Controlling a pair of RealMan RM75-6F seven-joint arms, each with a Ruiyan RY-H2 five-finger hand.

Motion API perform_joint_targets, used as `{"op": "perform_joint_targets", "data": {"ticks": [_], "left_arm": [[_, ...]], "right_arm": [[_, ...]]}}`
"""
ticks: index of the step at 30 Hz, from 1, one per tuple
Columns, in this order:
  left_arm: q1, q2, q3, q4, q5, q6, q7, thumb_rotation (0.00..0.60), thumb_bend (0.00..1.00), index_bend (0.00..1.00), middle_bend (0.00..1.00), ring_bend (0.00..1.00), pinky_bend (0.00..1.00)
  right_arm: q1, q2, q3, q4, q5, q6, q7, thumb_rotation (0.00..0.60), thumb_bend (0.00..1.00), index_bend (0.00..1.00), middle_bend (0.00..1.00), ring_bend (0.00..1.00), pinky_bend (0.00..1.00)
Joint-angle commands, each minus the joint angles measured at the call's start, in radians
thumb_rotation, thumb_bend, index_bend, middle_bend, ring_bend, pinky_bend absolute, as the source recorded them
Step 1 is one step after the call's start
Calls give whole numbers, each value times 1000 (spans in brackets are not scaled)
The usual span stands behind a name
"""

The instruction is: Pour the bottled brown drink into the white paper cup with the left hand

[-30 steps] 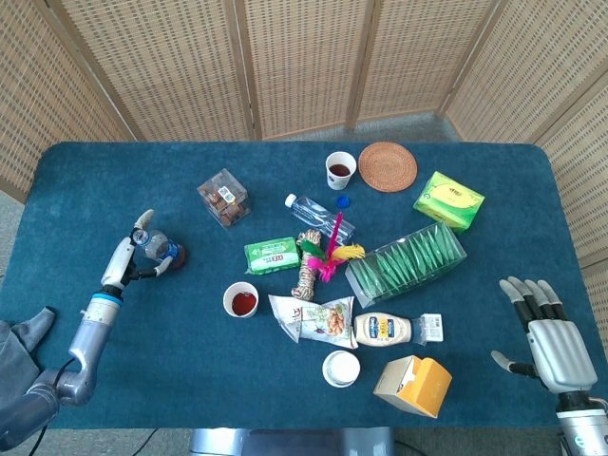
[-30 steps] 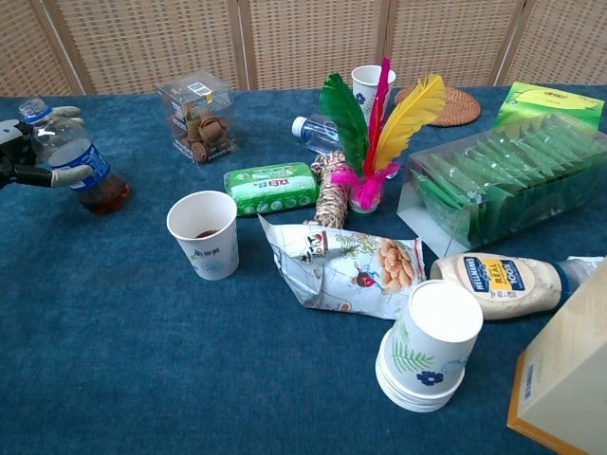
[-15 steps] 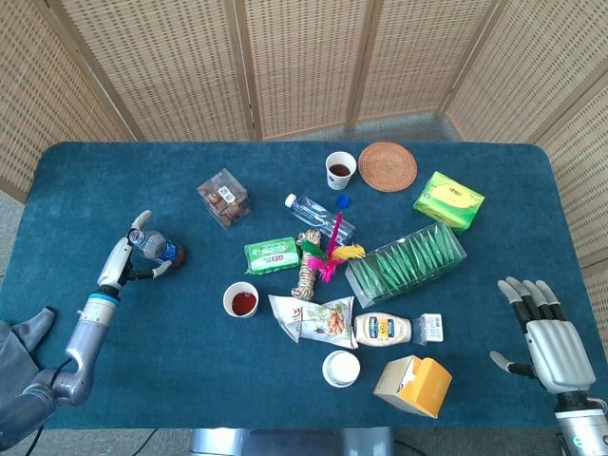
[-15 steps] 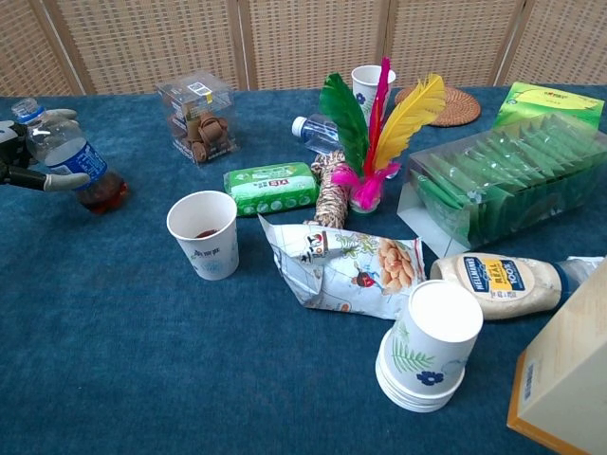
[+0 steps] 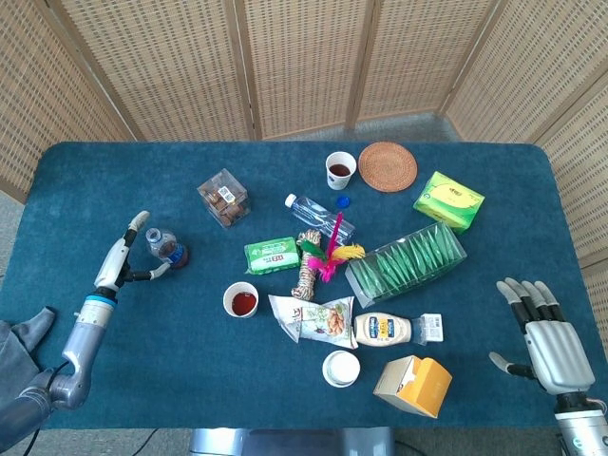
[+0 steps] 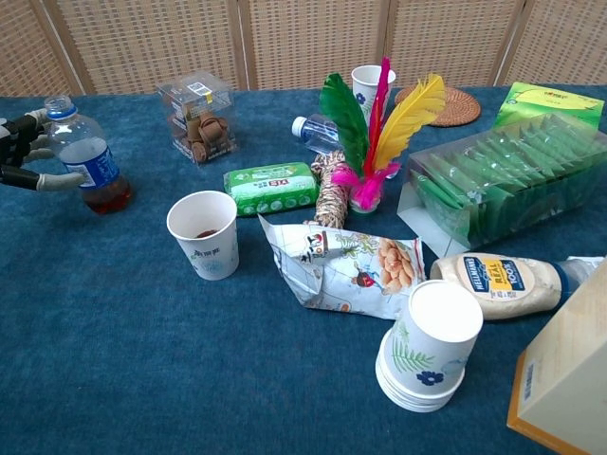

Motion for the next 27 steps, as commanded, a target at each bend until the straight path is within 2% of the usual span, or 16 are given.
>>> {"op": "perform_joint_targets", "data": {"ticks": [1, 7, 20, 27], "left_arm": [[2, -1, 1, 1, 1, 4, 0, 600, 272, 0, 0, 0, 0], [28, 29, 37, -20, 34, 31, 2, 600, 273, 0, 0, 0, 0], [134, 242, 122, -201, 108, 163, 48, 600, 273, 0, 0, 0, 0], [192, 320, 128, -236, 111, 251, 90, 600, 290, 0, 0, 0, 0]], "right_arm": [[0, 0, 0, 0, 0, 0, 0, 600, 0, 0, 0, 0, 0], [1, -2, -1, -1, -2, -1, -6, 600, 0, 0, 0, 0, 0], [-7, -7, -15, -13, -33, 11, -33, 600, 0, 0, 0, 0, 0], [-7, -5, -14, -13, -30, 11, -30, 600, 0, 0, 0, 0, 0]]}}
